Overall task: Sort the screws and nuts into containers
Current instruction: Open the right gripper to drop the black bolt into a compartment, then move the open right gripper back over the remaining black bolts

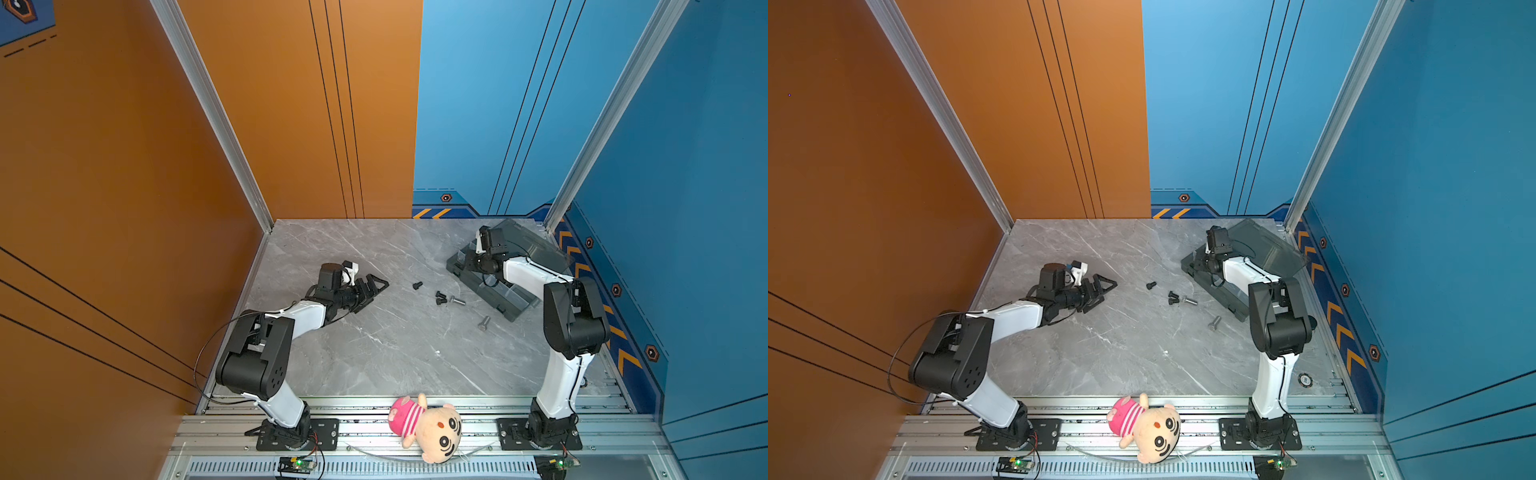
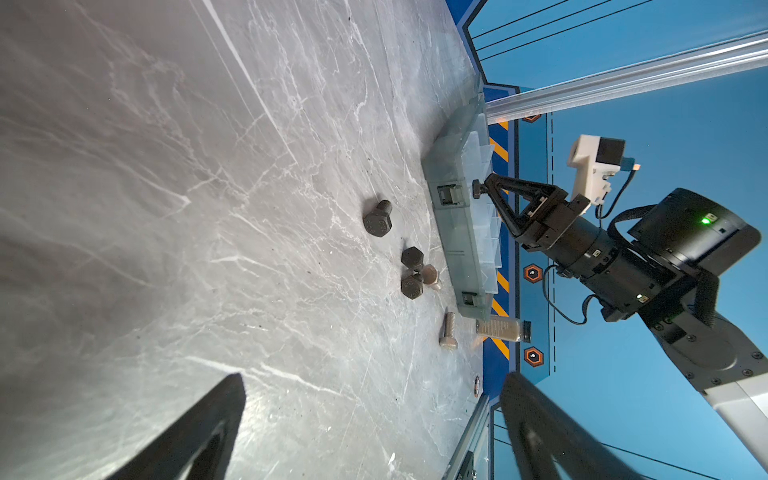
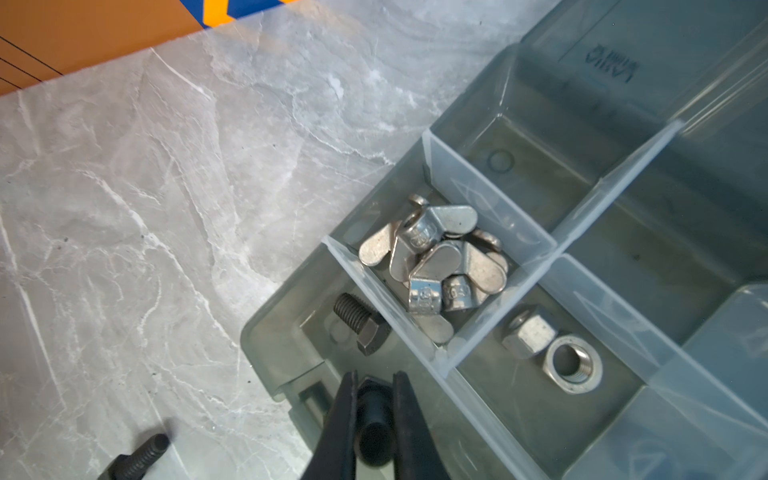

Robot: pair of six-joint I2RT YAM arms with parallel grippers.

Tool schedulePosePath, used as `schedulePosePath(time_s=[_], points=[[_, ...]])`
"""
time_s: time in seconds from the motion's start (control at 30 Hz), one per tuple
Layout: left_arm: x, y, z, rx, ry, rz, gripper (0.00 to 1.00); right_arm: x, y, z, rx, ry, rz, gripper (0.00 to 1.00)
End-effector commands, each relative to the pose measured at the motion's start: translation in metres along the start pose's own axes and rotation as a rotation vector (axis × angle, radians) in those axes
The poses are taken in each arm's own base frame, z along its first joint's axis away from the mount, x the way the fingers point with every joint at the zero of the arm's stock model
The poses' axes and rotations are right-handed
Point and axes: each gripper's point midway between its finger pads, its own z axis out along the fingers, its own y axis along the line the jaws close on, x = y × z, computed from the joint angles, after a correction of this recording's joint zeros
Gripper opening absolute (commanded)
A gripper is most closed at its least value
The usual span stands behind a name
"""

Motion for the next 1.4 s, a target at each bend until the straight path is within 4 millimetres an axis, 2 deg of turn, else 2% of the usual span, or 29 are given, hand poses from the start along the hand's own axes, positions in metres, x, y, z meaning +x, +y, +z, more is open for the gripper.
schedulePosePath(time_s=[0.0,0.23,0.43,0.67,0.93,1.07,1.37], points=[[-0.002,-0.011,0.001,0.028,0.001,0.014,0.98,-0.007,0.001,0.0,0.001,0.0,0.016,0.17],[-0.002,-0.011,0.0,0.029,0.001,0.015,0.98,-0.009,0.002,-0.005,-0.004,0.003,0.011,0.35],[-0.002,-0.011,0.0,0.03,0.002,0.016,0.98,-0.013,0.013,-0.022,-0.053,-0.008,0.004,0.39],[-0.002,-0.013,-0.001,0.034,-0.001,0.022,0.98,-0.007,0.046,-0.049,-0.198,0.005,-0.006,0.41],[-0.002,-0.014,-0.001,0.037,0.001,0.021,0.98,0.02,0.097,-0.062,-0.403,0.116,-0.019,0.44],[-0.002,-0.013,-0.001,0.035,0.001,0.02,0.98,0.033,0.114,-0.06,-0.426,0.152,-0.039,0.45],[-0.003,-0.012,-0.001,0.031,-0.003,0.017,0.98,0.063,0.141,-0.038,-0.349,0.246,0.003,0.46]])
